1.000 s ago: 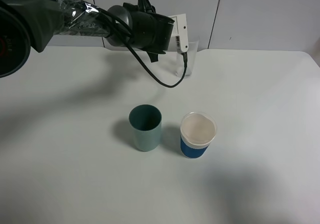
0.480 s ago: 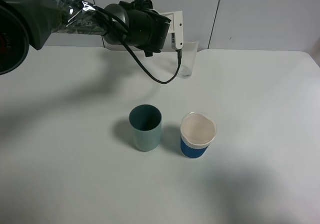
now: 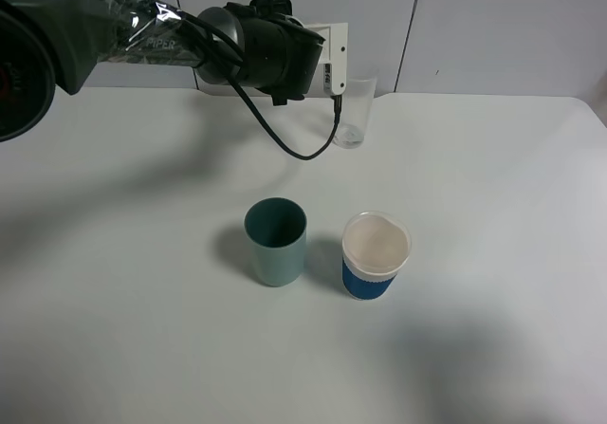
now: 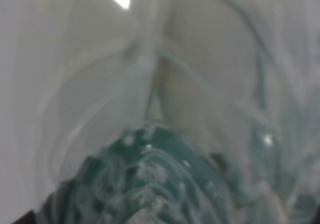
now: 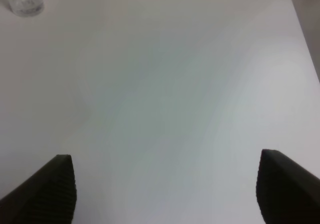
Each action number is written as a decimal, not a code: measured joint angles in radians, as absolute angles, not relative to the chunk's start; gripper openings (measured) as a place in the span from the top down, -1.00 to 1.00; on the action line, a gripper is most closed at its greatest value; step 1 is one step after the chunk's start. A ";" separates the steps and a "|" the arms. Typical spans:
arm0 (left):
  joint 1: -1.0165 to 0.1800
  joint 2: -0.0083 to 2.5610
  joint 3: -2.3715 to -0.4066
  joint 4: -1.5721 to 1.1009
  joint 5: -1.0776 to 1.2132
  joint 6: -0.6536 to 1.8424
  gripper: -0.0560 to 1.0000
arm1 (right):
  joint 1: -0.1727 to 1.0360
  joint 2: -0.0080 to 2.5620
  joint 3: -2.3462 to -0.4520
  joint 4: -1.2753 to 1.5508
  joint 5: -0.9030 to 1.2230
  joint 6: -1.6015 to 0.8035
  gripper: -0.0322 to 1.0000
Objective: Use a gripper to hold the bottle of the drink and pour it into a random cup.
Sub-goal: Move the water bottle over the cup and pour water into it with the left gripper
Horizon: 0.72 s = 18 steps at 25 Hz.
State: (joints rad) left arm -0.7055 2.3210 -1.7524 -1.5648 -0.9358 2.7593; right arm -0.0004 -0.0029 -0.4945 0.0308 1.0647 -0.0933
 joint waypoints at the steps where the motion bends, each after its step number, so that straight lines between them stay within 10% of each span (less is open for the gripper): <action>1: -0.706 2.321 -1.752 -1.565 -0.936 2.762 -0.15 | 0.000 -0.003 -0.494 0.031 1.065 -0.093 -0.50; 18: -0.706 2.321 -1.752 -1.547 -0.936 2.810 -0.15 | 0.000 -0.003 -0.494 0.013 1.065 -0.093 -0.50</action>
